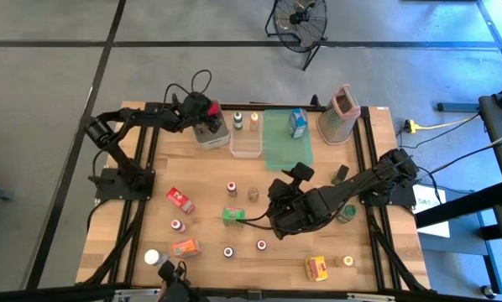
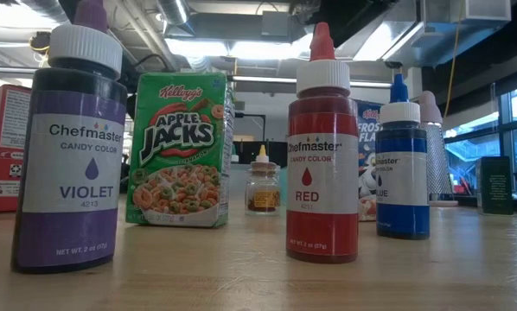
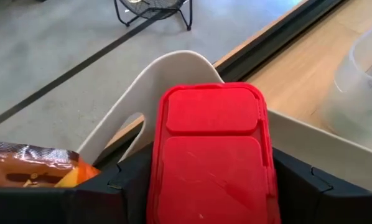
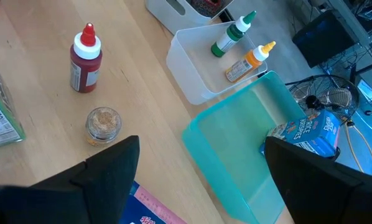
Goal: Pick & Place Kitchen Items
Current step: Put the red seasoning can into the gray bin
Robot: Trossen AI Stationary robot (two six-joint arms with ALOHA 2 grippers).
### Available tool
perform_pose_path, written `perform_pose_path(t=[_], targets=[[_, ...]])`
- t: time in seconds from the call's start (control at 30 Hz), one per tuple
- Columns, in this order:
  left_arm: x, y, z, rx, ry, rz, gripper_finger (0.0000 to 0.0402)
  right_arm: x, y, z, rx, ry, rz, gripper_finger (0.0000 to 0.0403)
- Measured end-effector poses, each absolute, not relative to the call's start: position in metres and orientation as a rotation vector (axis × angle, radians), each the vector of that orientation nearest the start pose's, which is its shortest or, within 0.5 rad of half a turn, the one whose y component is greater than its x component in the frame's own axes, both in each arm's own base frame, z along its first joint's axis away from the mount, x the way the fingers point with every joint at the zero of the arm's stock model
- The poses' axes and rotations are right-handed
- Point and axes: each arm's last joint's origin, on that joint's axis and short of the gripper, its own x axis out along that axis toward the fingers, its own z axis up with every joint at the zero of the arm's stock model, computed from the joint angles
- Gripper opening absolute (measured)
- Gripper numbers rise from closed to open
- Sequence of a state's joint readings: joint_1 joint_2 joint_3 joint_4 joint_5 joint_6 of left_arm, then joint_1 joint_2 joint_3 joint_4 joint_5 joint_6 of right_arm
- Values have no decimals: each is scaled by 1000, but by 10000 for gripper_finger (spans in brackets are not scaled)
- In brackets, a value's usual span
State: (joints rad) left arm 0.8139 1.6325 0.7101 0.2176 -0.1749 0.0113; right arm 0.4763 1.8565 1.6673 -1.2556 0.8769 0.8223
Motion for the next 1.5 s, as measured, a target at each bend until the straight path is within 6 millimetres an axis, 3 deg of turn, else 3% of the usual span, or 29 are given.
perform_pose_path(t=[0.43,0.93,1.5], targets=[[206,225,148,-223,694,927,297,328,144,284,-181,873,-725,348],[200,210,195,-208,542,939,298,329,143,284,-176,872,-728,347],[204,211,179,-199,627,918,299,329,143,284,-162,879,-719,347]])
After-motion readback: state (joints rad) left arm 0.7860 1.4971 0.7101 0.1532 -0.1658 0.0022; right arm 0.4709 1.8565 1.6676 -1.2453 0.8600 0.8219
